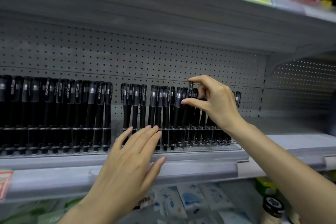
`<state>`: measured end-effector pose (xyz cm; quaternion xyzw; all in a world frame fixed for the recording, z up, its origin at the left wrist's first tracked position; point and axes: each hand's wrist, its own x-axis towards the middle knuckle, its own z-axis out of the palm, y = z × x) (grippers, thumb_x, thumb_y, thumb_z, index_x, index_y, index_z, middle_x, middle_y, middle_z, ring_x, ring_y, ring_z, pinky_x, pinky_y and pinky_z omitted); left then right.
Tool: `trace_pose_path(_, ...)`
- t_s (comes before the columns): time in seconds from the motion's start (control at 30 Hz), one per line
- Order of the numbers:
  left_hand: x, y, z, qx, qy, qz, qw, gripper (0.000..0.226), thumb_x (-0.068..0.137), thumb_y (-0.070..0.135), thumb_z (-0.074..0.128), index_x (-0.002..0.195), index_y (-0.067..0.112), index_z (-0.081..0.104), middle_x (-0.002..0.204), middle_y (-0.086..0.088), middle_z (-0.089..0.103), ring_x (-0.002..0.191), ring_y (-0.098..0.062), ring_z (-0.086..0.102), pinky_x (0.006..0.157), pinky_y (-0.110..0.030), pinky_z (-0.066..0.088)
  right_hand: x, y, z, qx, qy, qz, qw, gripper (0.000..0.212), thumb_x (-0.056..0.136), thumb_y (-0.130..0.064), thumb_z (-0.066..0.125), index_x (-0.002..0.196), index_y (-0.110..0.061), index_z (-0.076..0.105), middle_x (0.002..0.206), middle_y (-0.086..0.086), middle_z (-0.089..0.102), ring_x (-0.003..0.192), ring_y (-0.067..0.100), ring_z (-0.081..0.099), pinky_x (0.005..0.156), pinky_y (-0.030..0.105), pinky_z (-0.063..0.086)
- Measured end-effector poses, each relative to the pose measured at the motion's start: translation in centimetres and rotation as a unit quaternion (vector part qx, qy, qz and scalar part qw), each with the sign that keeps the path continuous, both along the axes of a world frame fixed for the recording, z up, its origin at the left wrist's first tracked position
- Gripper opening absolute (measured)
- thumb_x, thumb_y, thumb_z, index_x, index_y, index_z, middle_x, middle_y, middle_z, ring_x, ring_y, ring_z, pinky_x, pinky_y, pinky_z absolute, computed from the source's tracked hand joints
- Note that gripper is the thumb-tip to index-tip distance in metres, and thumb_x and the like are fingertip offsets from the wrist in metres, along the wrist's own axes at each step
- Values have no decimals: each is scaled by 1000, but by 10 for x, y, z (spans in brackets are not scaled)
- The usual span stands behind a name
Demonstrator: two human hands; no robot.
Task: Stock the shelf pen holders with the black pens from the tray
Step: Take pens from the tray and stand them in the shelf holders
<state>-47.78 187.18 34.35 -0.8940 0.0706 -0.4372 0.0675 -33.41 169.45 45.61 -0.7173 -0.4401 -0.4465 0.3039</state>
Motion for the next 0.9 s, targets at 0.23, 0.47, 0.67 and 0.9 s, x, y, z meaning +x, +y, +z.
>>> trace_pose_path(0.23, -1, -1, 1, -15, 12, 0, 1000, 54, 97, 45, 31, 134, 13, 54, 137, 1, 54, 128, -10, 42, 107, -39, 26, 1, 0, -8, -52, -129, -81, 987, 60, 74, -64, 52, 109, -18, 67, 73, -15, 38, 63, 5, 36, 65, 23, 30)
trace_pose_path(0.47, -2, -2, 3, -28, 36, 3, 999, 54, 98, 47, 29, 135, 14, 52, 138, 2, 54, 128, -10, 46, 109, -37, 25, -9, -4, -14, -72, -93, -79, 990, 73, 74, -60, 54, 128, -10, 58, 70, -10, 36, 58, 12, 35, 63, 25, 30)
trace_pose_path(0.67, -18, 0, 10, -78, 73, -47, 993, 59, 100, 53, 24, 145, 19, 40, 147, 7, 39, 135, 3, 22, 114, -22, 5, -36, -8, -16, -89, -72, -60, 992, 69, 79, -59, 49, 130, -12, 56, 72, -8, 41, 59, 12, 41, 60, 24, 35)
trace_pose_path(0.9, -85, 10, -12, -104, 76, -75, 989, 60, 99, 53, 27, 144, 16, 41, 149, 2, 39, 138, -4, 23, 115, -26, 8, -98, 9, -61, -170, -47, 26, 984, 59, 86, -52, 51, 129, -13, 56, 80, -10, 42, 65, 5, 39, 60, 22, 37)
